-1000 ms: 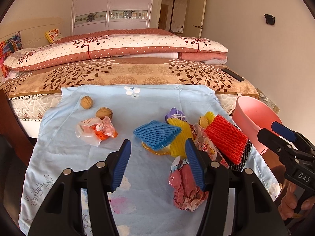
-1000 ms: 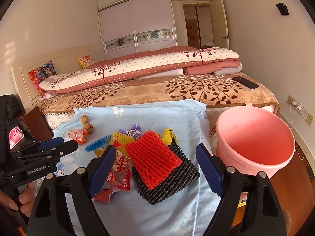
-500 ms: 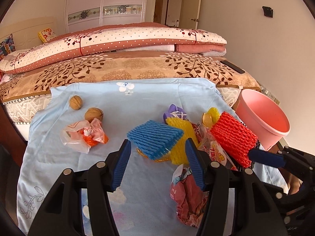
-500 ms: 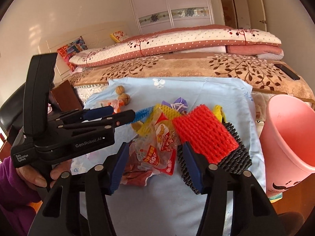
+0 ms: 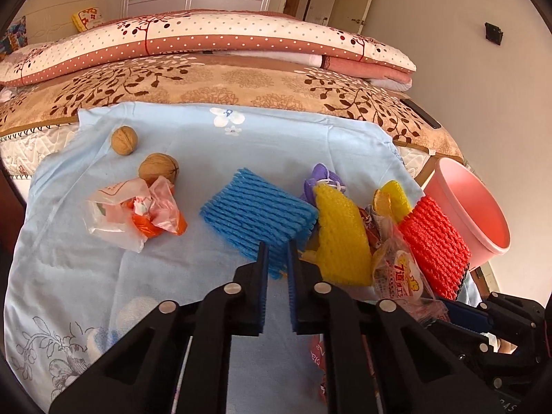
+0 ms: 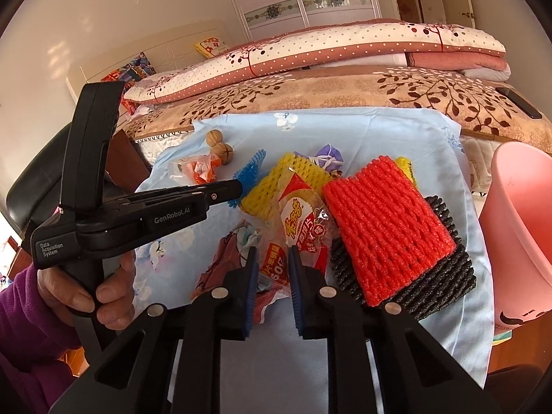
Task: Collect trash
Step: 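Grasp the blue foam net with the left tool while the right tool grasps the snack bag and red net, then carry the blue net in the left tool while the right tool carries the bag over the pink bucket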
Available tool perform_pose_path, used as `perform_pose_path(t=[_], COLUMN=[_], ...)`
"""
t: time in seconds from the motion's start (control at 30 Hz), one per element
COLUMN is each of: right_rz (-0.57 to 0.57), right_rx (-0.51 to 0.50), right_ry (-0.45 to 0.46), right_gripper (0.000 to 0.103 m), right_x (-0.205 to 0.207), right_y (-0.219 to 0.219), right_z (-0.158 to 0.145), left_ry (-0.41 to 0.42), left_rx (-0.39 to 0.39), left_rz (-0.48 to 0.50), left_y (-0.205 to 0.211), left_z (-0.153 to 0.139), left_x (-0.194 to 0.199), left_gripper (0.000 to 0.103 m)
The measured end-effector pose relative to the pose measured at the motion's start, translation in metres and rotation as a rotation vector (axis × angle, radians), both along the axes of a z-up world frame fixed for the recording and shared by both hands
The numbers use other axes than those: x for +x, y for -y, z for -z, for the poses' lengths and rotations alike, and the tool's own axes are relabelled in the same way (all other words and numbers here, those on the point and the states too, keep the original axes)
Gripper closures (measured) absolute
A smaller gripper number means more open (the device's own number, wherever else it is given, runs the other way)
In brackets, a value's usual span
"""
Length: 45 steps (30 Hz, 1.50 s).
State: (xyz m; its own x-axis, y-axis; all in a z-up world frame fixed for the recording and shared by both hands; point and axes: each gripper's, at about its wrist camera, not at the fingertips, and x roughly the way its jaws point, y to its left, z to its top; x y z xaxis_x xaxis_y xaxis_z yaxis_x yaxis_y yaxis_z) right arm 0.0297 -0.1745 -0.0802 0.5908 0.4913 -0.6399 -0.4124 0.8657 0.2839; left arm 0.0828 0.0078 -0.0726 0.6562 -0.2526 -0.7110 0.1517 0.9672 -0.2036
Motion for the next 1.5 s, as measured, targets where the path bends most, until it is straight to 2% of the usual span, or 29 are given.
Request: perform_pose_path(t=[0.17, 0.4, 0.7, 0.9, 1.13, 1.33, 1.5], right_rz=[-0.005, 0.002, 0.145, 0.244, 0.27, 0.247, 0.235], right_rx=[0.061, 0.123, 0.139, 0.196, 0.291, 0.352, 0.345], right_ry=[0.025, 0.094, 0.182, 0.181, 0.162, 0.122, 0.12], right_gripper=[0.088, 0.088, 0.088, 0.088, 0.088, 0.088, 0.088], right_x=[-0.007, -0.017, -0.022, -0.018, -0.018, -0.013, -0.012], right_y=[0.004, 0.014, 0.059, 0.107, 0.145, 0.155, 0.15], right_z=[-0.014, -0.043, -0.072, -0.076, -0.075, -0.069, -0.066], left_ry=[0.027, 0.111, 0.202, 0.237, 0.253, 0.25, 0.249], left_rx=[-0.014, -0.055, -0.105, -0.118, -0.122, -0.113, -0.106], left_rz=[-0.031, -0.027, 0.069, 0.172, 0.249, 0.295, 0.3], left_y=[-0.009, -0.012, 0.021, 0.063, 0.102, 0.124, 0.13], left_z=[-0.01, -0.043, -0.079, -0.09, -0.097, -0.094, -0.093], left_x=[-0.007, -0.023, -0.035, -0.032, -0.026, -0.023, -0.025], left_gripper=[0.1, 0.1, 0.1, 0.1, 0.1, 0.1, 0.1])
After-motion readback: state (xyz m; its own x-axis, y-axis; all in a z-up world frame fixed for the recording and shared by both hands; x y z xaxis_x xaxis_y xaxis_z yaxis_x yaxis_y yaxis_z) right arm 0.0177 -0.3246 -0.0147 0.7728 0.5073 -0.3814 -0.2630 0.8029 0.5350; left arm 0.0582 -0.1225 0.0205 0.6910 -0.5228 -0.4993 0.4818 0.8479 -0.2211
